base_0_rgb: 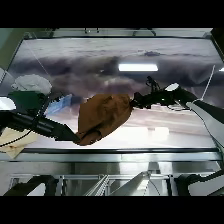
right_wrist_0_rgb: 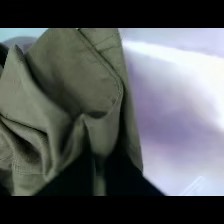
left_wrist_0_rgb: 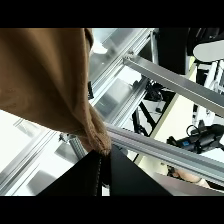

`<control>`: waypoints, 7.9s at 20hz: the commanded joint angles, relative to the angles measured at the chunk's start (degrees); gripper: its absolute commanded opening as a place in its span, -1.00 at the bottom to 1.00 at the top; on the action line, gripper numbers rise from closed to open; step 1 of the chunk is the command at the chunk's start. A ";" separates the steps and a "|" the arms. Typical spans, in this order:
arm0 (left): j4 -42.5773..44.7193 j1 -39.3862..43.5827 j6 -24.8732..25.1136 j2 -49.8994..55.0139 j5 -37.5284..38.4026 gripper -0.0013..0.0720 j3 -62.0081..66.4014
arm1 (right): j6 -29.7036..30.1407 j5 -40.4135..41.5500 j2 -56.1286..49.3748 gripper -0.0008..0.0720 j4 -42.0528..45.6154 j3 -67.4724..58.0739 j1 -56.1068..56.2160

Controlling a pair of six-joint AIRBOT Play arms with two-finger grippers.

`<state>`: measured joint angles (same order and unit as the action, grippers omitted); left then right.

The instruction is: Fold the shirts.

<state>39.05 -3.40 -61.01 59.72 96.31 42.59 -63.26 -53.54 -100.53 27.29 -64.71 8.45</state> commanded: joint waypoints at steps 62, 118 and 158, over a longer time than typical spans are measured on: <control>24.35 -6.84 -2.49 47.06 -16.35 0.35 37.48 | 0.90 -13.22 10.25 0.21 24.13 4.24 -24.17; -30.75 -50.60 17.88 -30.91 -33.51 -0.92 49.55 | 20.04 -24.65 65.70 -0.91 -27.43 -18.34 -50.64; 4.96 -26.62 -0.52 14.10 -10.93 -0.01 17.16 | 11.54 -18.73 6.99 -0.18 20.52 12.52 -33.62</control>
<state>43.57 -29.71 -61.49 77.52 85.30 65.34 -50.98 -72.75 -93.01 45.82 -53.12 -28.01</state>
